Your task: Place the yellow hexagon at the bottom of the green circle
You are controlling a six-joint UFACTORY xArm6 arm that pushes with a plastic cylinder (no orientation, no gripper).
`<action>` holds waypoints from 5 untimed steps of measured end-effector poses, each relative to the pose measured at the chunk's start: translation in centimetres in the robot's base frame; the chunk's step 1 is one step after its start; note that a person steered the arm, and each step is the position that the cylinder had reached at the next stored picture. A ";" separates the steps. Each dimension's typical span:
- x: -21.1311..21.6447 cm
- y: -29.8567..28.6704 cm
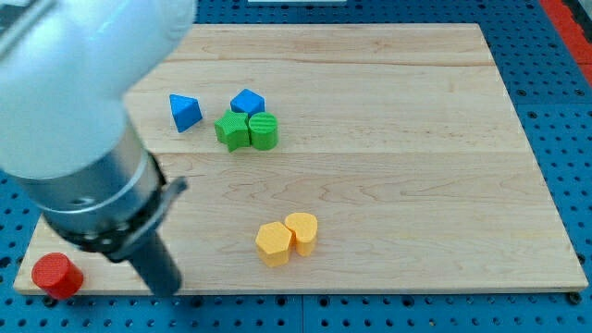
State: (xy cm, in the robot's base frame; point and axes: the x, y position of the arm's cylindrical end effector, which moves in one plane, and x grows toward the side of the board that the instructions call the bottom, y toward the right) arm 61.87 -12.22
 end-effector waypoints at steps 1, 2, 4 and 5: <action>-0.6 5.8; -0.9 9.1; -5.7 10.1; -9.0 11.2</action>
State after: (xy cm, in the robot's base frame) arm 52.84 -1.04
